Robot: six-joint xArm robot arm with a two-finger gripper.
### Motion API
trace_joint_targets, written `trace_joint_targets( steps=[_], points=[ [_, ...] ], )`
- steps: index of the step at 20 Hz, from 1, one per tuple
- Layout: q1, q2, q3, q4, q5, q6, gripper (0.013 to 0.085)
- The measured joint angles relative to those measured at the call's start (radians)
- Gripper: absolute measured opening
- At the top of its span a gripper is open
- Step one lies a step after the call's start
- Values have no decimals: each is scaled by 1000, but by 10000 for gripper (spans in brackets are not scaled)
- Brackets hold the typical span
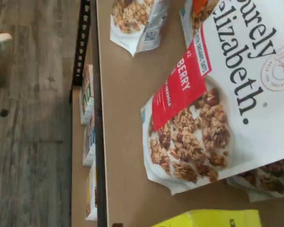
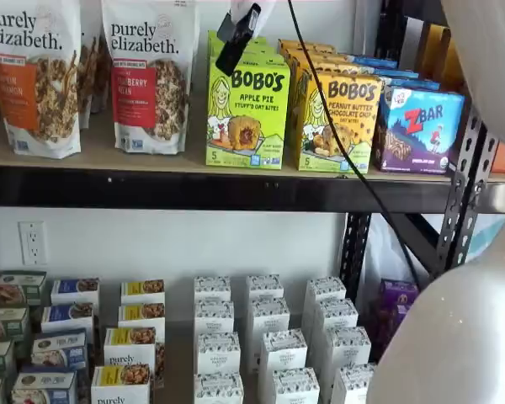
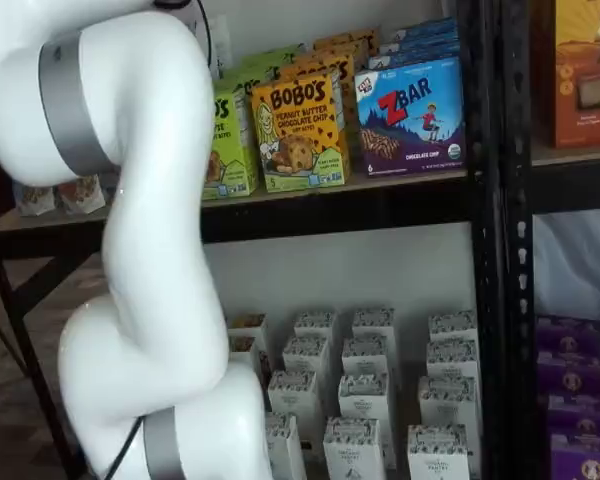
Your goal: Pick the green box on the top shelf, the fourth from the left
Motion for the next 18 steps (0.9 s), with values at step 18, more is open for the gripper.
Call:
trace_joint_targets(
  steps=[18],
  points=[
    [-14,102,-144,-63,164,-12,850]
  ],
)
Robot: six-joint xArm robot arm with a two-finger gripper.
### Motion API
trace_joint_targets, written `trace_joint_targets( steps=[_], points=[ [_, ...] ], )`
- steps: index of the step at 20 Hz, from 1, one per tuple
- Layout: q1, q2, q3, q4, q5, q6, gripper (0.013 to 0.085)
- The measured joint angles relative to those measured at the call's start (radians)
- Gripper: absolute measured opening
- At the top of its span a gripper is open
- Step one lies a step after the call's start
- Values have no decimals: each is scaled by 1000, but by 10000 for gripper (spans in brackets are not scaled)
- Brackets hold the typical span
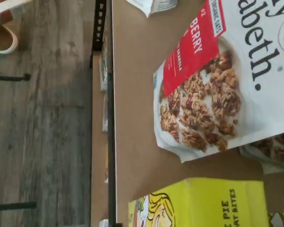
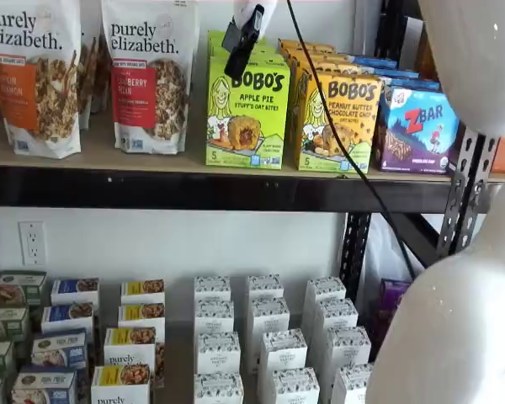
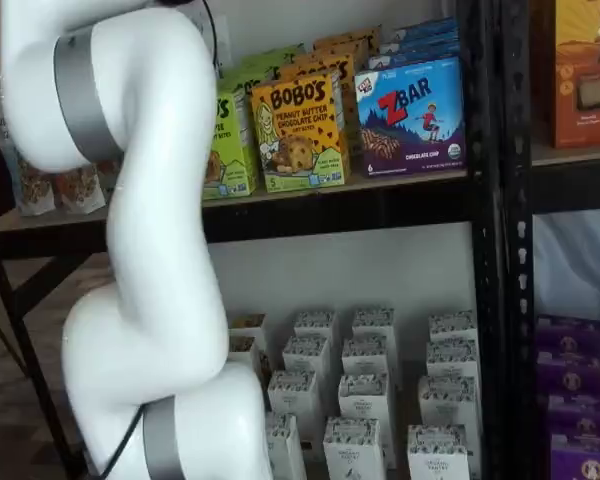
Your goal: Pick the green box on the top shelf, the fourth from the left
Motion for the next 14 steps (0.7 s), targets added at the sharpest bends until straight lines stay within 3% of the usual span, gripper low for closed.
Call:
trace_joint_targets(
  steps=[14],
  points=[
    [18,21,-19,-43,24,14,850]
  ],
)
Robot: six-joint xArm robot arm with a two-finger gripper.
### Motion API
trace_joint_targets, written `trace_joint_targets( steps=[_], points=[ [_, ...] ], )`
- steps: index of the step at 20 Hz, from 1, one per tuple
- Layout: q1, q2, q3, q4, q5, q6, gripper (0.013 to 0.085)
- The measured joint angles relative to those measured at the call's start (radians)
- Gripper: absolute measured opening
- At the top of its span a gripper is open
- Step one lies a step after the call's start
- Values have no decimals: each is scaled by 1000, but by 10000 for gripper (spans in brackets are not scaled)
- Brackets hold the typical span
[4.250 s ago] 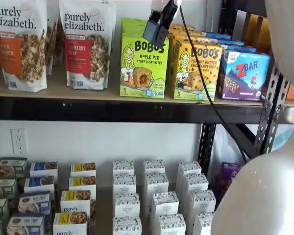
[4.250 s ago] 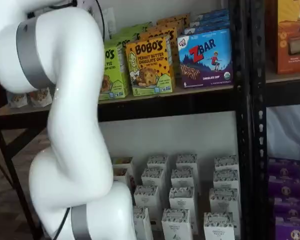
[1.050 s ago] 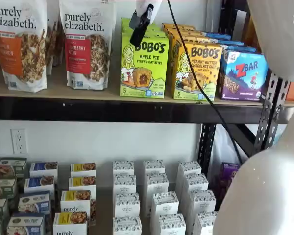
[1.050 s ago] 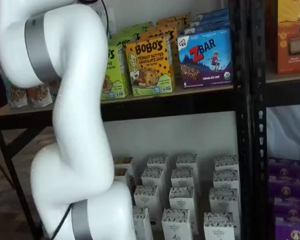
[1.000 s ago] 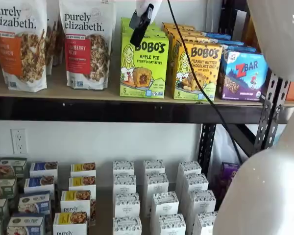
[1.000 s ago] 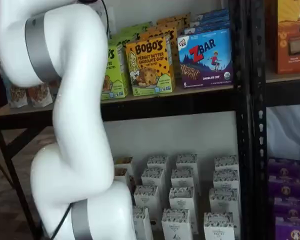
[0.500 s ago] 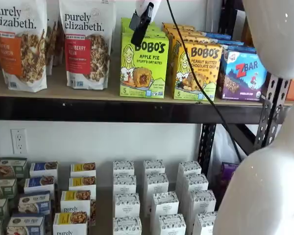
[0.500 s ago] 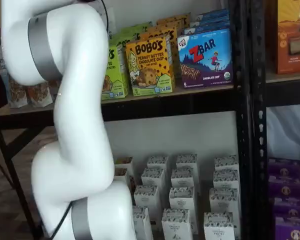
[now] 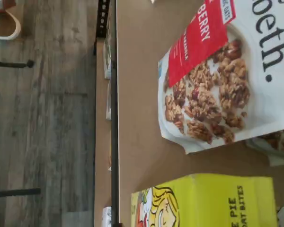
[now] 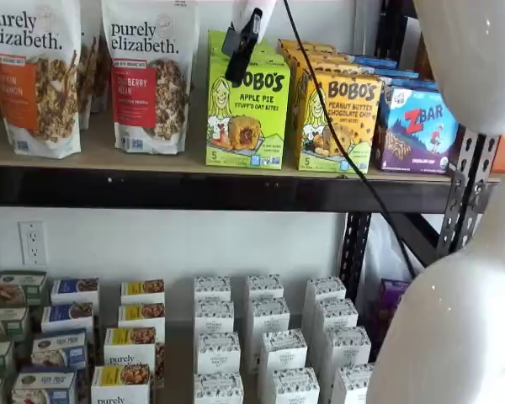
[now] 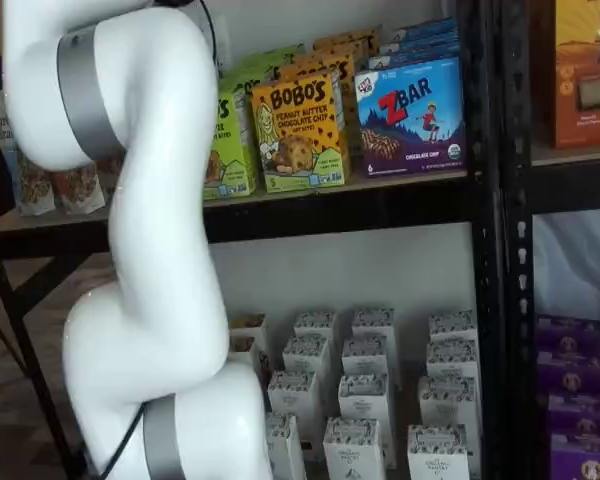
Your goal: Pick the green box on the top shelf, the fourth from the left
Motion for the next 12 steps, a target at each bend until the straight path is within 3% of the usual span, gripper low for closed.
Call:
trace_joint_targets(
  steps=[12],
  points=[
    [23,8,21,-35,-4,14,850]
  ],
)
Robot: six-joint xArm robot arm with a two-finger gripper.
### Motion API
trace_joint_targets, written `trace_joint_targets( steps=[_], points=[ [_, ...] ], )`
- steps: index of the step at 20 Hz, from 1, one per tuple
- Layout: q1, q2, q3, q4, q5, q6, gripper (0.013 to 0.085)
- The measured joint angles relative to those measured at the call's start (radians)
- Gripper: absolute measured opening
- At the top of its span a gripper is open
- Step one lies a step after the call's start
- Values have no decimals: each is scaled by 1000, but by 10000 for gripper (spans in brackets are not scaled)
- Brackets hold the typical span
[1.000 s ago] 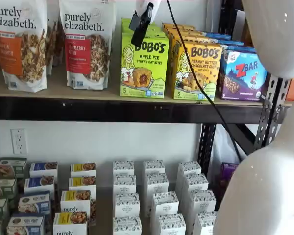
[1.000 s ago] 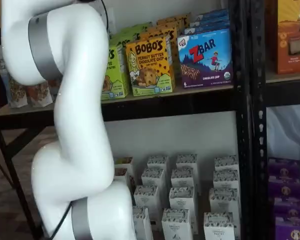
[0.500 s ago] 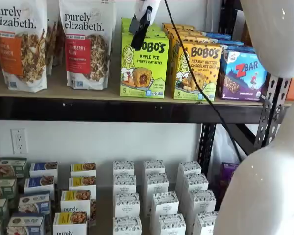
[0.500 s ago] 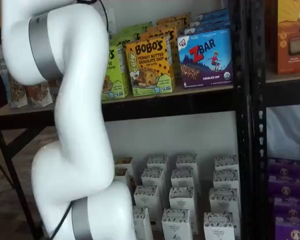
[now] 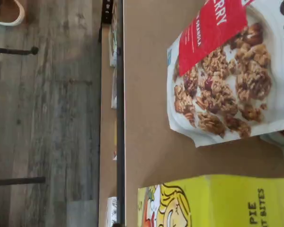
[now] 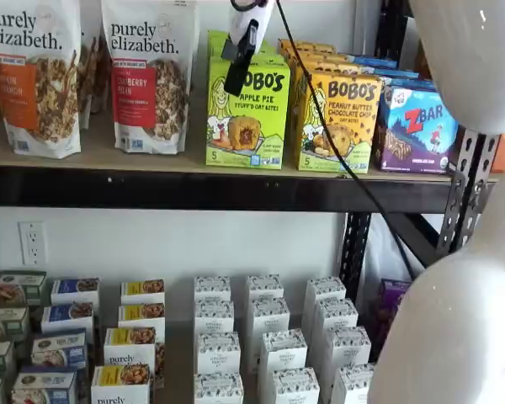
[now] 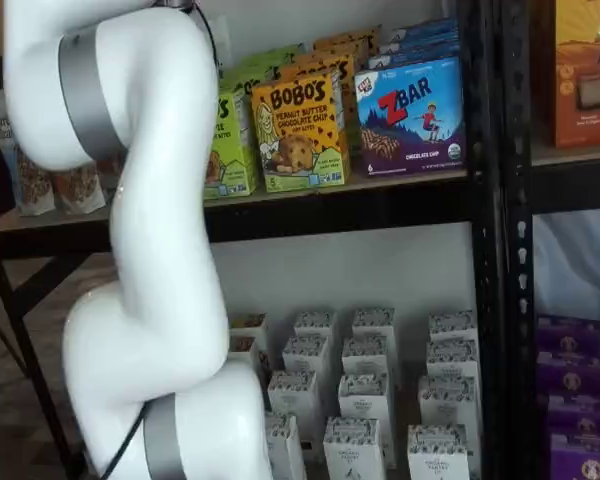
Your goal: Pick the green box on the top shelf, the fourth from the left
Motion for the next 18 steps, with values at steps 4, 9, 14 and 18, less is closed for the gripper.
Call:
trace_joint_targets(
  steps=[4,9,14,18],
  points=[
    [7,0,11,-13,-3,5,850],
    [11,-4,28,-21,-14,6,850],
    [8,-1,31,-19,-6,1,850],
    [9,-5,39,-21,-14,1,850]
  ],
)
